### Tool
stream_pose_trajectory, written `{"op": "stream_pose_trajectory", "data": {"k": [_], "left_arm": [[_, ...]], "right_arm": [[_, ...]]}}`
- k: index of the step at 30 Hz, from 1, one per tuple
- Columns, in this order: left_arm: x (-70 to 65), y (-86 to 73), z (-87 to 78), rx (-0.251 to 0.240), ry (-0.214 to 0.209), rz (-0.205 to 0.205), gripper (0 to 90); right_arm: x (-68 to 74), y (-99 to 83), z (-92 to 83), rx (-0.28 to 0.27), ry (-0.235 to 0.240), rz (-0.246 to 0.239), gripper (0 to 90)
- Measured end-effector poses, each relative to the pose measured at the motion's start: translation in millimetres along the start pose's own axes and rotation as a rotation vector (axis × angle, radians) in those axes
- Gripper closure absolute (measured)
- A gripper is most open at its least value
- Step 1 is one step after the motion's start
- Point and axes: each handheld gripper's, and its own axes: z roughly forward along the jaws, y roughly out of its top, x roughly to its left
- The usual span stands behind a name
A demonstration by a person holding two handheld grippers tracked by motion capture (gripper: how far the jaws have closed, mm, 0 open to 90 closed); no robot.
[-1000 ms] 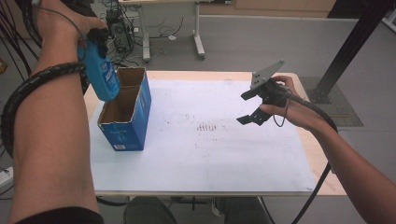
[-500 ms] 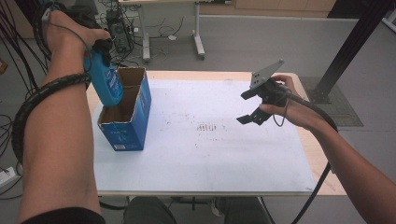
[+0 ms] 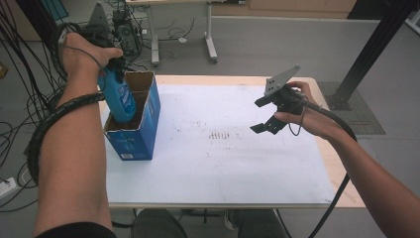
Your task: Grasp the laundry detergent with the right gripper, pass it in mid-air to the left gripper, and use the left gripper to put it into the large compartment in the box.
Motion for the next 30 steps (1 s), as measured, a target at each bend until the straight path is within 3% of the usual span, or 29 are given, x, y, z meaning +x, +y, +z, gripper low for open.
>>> {"op": "stream_pose_trajectory", "data": {"k": [30], "left_arm": [[-6.2,-3.8,70.1,0.026,-0.004,0.021,37.4]], "right_arm": [[-0.3,-0.8,9.0,0.021,0.009,0.005,8.5]]}}
